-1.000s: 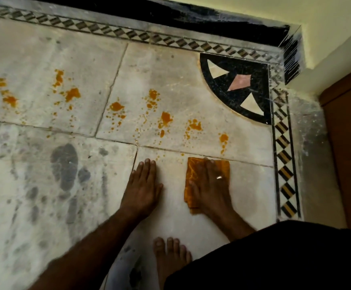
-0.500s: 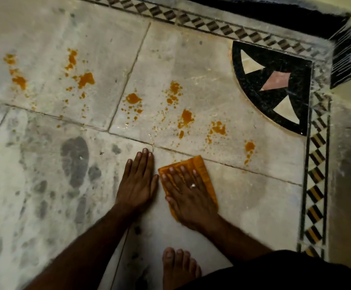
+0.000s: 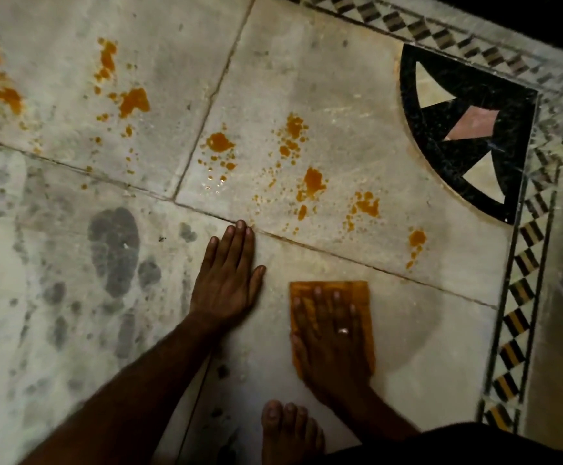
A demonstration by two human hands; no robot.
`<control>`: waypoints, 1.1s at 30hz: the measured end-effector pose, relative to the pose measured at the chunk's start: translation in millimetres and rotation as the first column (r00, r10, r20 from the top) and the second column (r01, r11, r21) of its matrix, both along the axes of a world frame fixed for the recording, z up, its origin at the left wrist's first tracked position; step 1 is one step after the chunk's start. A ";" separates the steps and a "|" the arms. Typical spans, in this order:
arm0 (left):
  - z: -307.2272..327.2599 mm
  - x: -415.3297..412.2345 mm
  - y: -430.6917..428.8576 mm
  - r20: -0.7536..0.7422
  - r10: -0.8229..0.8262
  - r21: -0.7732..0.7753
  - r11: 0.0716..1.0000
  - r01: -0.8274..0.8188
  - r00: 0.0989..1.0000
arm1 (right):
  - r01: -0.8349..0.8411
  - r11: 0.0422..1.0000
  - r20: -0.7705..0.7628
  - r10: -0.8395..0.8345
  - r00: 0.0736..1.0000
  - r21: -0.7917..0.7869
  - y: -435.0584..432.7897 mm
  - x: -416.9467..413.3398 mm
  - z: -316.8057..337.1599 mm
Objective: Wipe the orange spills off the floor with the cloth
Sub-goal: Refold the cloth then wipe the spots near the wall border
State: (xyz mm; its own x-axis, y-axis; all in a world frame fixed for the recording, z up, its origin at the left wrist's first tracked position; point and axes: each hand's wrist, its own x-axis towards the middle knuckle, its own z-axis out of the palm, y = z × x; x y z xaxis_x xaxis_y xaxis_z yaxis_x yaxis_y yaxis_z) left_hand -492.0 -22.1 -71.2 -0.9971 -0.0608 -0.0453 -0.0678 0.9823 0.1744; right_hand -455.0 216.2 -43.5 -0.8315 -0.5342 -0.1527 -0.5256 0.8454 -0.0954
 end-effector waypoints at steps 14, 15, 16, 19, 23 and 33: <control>-3.4 -32.1 -3.6 -0.049 -0.078 -0.022 0.997 0.077 0.996 | 0.352 0.931 -0.096 -0.343 0.934 0.100 36.0 -24.7 -3.9; -4.2 -32.2 -1.9 -0.056 -0.077 -0.021 0.997 0.076 0.995 | 0.309 0.945 -0.071 -0.303 0.950 0.104 28.4 -10.7 -1.5; -4.4 -32.7 -1.4 -0.064 -0.078 -0.020 0.997 0.077 0.995 | 0.233 0.969 -0.038 -0.231 0.972 0.080 17.1 -5.6 0.1; -4.5 -33.3 -3.3 -0.079 -0.078 -0.022 0.997 0.077 0.994 | -0.007 1.000 0.029 0.007 1.000 -0.011 -13.8 -44.7 1.6; -2.8 -33.7 -4.0 -0.090 -0.081 -0.039 0.996 0.077 0.993 | 0.066 0.995 0.008 -0.067 0.998 0.076 -0.8 -121.0 1.1; -1.6 -36.7 0.1 -0.119 -0.054 -0.003 0.999 0.054 0.991 | 0.211 0.976 -0.027 -0.210 0.977 0.044 11.8 -39.2 6.0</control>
State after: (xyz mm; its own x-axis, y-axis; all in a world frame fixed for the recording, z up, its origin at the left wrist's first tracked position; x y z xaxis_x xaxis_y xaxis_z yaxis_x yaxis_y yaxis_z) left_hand -528.6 -22.0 -72.8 -0.9972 -0.0068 0.0742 0.0065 0.9840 0.1780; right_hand -494.2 228.0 -37.5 -0.9280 -0.3394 -0.1538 -0.3367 0.9406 -0.0436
